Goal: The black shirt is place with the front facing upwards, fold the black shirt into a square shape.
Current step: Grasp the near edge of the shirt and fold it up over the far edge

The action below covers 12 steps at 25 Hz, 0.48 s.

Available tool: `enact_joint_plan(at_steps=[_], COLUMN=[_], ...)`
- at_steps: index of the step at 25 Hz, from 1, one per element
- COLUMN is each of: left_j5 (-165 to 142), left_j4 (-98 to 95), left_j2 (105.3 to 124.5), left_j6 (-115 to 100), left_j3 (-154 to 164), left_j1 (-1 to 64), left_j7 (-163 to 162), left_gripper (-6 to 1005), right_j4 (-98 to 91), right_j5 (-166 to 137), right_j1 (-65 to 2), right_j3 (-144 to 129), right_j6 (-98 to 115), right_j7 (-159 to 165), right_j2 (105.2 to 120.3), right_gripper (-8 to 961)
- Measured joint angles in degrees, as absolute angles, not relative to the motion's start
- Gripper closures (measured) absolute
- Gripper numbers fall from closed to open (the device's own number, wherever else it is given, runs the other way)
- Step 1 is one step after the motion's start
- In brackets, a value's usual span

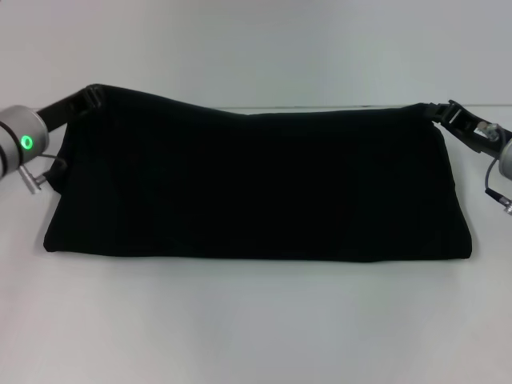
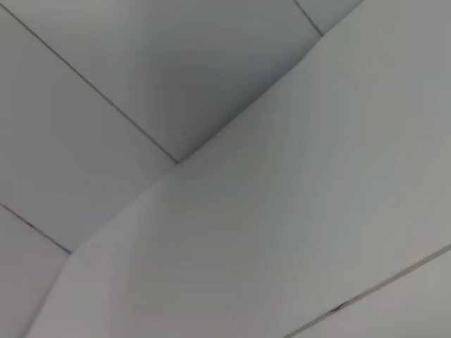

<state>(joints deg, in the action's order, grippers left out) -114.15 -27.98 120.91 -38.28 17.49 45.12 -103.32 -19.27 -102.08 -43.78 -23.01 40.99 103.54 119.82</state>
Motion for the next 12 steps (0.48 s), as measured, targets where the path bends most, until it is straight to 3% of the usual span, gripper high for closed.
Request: enact_joint_plan(at_steps=[3, 7, 12], left_j5=[-109.89, -101.24, -87.67], left_j4=[-26.35, -24.29, -19.91], left_j2=[122.30, 123.84, 123.74], left_j6=[-33.24, -31.47, -31.57], left_j3=[17.49, 17.36, 17.46], left_j1=[45.85, 46.30, 46.49], left_j7=[-97.57, -83.30, -68.40], left_gripper=[901, 889, 856], right_j4=[-16.97, -13.80, -11.71], right_j5=[-98.29, -91.39, -84.29], right_j1=[-44.72, -45.42, -45.44], right_j3=[-23.03, -22.84, -22.76], right_j6=[38.38, 37.72, 37.67], right_j7=[96.00, 85.13, 78.24], right_j2=[119.95, 120.10, 120.14], right_gripper=[920, 758, 609])
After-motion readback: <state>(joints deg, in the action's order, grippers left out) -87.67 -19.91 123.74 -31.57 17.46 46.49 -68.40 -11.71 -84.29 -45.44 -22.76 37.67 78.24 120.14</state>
